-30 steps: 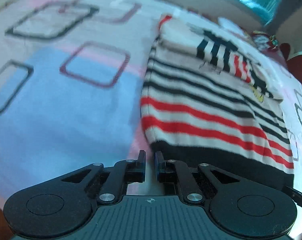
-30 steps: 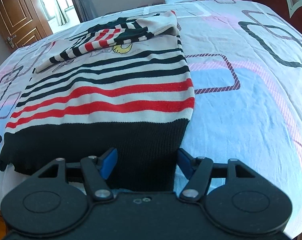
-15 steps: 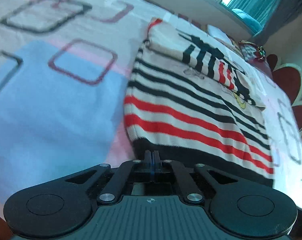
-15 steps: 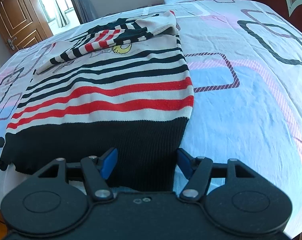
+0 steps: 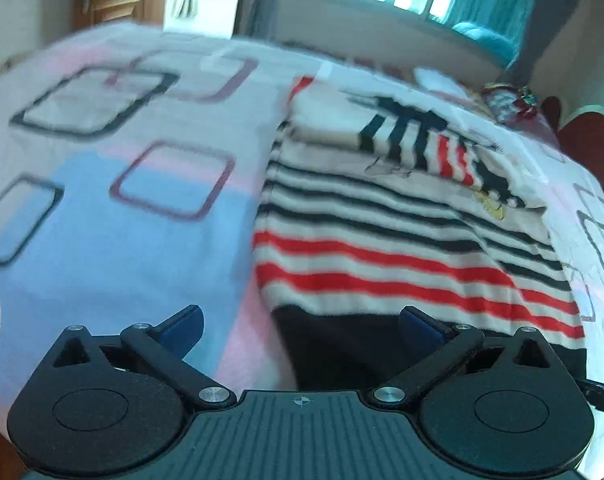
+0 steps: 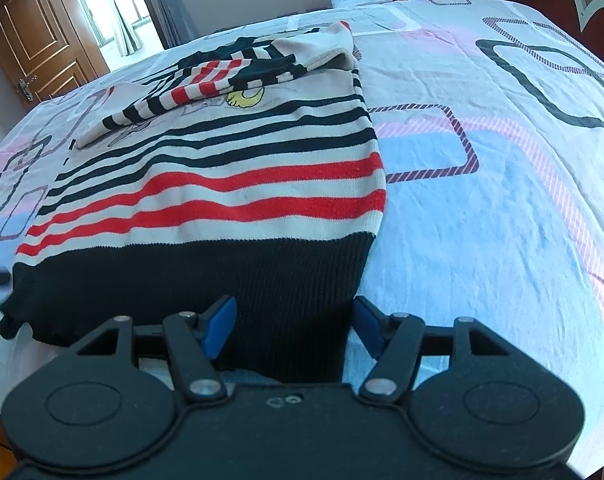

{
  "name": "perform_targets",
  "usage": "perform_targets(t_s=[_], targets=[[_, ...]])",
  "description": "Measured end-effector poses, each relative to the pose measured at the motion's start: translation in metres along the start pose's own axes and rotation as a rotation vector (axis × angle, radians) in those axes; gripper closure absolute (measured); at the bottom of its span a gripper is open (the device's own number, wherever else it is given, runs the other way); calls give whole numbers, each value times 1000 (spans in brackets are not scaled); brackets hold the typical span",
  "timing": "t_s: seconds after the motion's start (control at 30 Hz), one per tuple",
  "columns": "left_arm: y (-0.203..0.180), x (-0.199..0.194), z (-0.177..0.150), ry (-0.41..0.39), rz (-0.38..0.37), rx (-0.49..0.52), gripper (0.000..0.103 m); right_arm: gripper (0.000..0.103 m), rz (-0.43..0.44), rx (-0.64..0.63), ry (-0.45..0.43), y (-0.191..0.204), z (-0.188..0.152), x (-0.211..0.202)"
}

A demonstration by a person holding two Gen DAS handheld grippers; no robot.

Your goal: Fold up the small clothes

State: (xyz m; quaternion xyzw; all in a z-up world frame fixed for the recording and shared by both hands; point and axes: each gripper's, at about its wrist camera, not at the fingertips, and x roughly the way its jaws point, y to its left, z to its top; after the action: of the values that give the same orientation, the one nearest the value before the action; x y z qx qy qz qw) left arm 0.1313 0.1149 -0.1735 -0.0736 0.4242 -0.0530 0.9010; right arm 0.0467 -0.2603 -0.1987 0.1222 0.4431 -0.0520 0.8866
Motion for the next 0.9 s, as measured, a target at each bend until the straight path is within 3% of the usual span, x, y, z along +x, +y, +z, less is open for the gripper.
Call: perform_targets(t_s=[0.13, 0.17, 0.2, 0.27, 0.33, 0.53, 0.67, 0.73, 0.77, 0.8, 0.87, 0.9], targets=[[7, 17, -3, 119, -60, -40, 3, 40, 1, 9, 5, -3, -1, 2], [11, 19, -5, 118, -100, -83, 22, 40, 0, 7, 6, -2, 0, 2], [14, 22, -6, 131, -124, -118, 33, 40, -1, 5, 9, -2, 0, 3], [15, 35, -9, 202, -172, -143, 65, 41, -1, 4, 13, -2, 0, 3], [17, 40, -17, 235, -185, -180, 75, 41, -6, 3, 22, -2, 1, 4], [25, 39, -20, 274, -198, -201, 75, 41, -20, 8, 36, -2, -2, 2], [23, 41, -19, 282, -222, -162, 54, 41, -13, 30, 57, -4, -3, 2], [19, 38, -17, 279, -232, -149, 58, 42, -30, 2, 68, -1, -5, 4], [20, 38, -17, 283, -246, -165, 84, 52, -43, -10, 75, 2, -5, 4], [21, 40, -15, 295, -260, -177, 94, 59, -48, -14, 81, 5, -4, 4], [20, 38, -9, 273, -289, -177, 94, 92, -6, 10, 88, 4, -4, 2], [17, 36, -4, 243, -297, -159, 94, 92, 38, 50, 92, 1, -3, 0]])
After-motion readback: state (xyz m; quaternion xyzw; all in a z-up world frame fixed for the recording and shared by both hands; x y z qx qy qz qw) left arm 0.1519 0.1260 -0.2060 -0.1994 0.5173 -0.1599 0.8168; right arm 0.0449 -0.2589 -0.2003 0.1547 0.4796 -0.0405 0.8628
